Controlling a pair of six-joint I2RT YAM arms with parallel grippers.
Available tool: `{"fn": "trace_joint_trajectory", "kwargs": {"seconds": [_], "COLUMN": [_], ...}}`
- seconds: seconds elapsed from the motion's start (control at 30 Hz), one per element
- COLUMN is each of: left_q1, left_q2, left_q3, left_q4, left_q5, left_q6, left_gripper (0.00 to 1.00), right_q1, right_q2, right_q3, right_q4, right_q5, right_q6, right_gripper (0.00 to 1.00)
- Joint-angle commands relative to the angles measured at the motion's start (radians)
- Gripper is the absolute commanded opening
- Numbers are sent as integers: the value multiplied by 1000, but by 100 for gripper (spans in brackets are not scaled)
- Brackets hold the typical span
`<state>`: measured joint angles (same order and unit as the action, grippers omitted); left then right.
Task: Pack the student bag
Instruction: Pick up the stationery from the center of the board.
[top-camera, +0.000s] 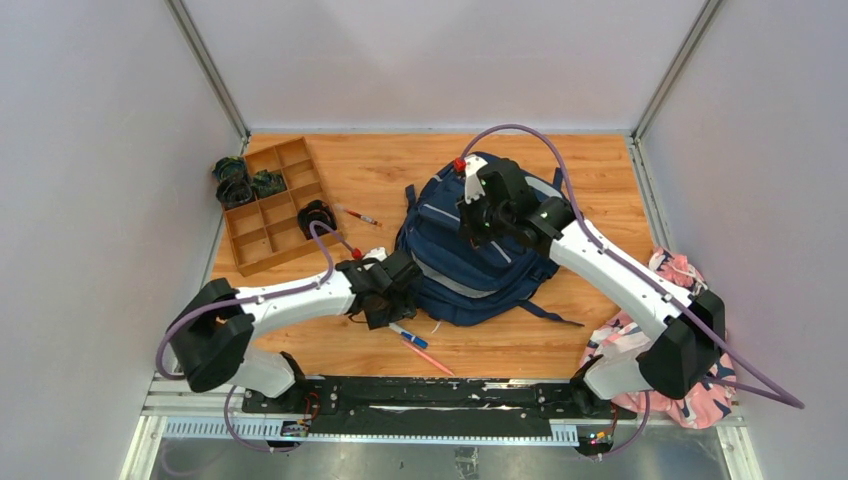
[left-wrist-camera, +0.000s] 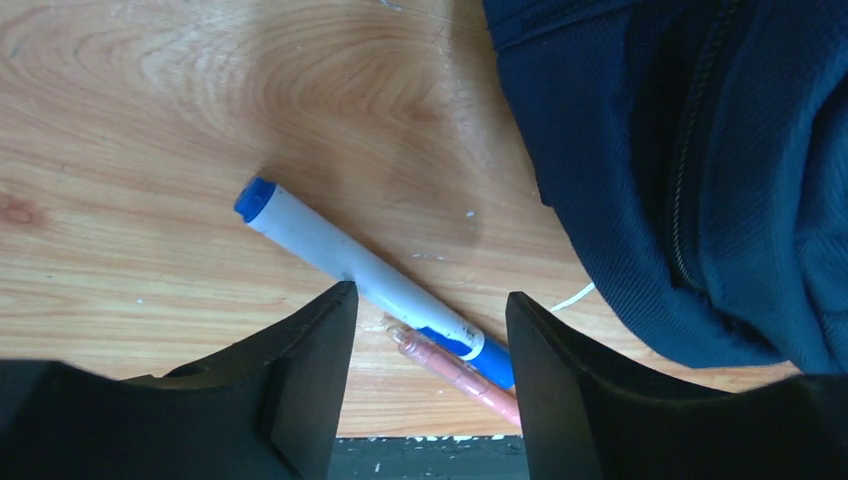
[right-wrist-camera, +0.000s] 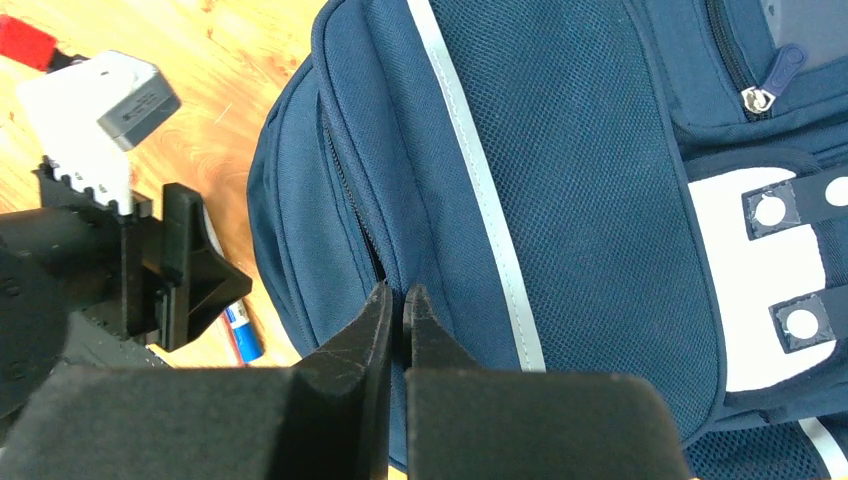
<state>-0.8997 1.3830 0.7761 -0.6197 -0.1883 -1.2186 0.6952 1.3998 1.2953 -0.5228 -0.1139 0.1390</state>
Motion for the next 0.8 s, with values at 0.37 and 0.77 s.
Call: {"fn": "trace_joint_trajectory", "kwargs": {"seconds": [0.37, 0.77], "left_q1": [-30, -34], "left_q2": [192, 147], "left_q3": [123, 118], "left_q4": [-67, -65], "left_q5": [-70, -119], "left_q6": [-92, -101], "left_gripper": [56, 56], "right_q1": [-3, -3], "right_q2": [-88, -90], "right_q3": [-31, -37], "right_q4": [6, 7], "right_q5": [-43, -46], "right_q6": [18, 18], "right_gripper": [0, 0]}}
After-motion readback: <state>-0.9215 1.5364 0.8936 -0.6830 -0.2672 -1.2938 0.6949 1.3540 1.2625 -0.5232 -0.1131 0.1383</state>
